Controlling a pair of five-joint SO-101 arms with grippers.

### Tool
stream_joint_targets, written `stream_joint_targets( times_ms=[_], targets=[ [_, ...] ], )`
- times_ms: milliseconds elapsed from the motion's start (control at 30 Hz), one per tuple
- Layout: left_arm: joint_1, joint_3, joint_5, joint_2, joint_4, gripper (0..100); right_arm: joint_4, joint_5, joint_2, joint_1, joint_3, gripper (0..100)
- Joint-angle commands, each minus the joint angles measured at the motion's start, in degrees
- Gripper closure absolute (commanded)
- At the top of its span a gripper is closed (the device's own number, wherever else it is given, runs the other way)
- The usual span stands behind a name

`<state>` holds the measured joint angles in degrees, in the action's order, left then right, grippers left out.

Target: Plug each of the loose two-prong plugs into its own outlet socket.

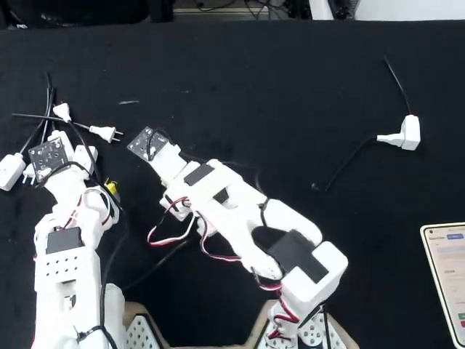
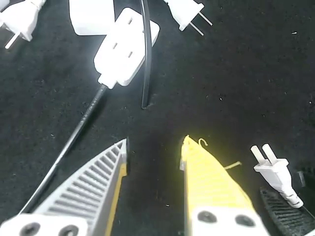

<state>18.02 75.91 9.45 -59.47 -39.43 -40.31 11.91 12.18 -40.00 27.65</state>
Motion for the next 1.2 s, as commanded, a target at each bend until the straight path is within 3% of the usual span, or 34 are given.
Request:
stream_joint_targets(
  times_ms=[0,33,67,267,500,1167],
  targets=[
    [0.48,-4.00,0.53,-0.97,0.44,82,-0.09,0.53,-0.22,-0.62,-3.47,92.6],
    [0.48,-4.00,0.44,-0.97,0.44,82,0.09,0.18,-0.48,-0.26,-3.56,98.7],
    [0.48,-4.00,0.44,-0.97,0.44,82,0.09,0.09,-1.01,0.09,-3.56,98.8],
    [0.40,-4.00,0.35,-0.97,0.44,82,0.09,0.44,-4.70,0.26,-3.56,97.1],
    [0.48,-4.00,0.35,-0.97,0.44,82,0.09,0.44,-2.59,0.18,-4.18,84.0],
    [0.48,-4.00,0.35,-0.97,0.44,82,0.09,0.00,-1.54,0.09,-4.09,87.1]
  ],
)
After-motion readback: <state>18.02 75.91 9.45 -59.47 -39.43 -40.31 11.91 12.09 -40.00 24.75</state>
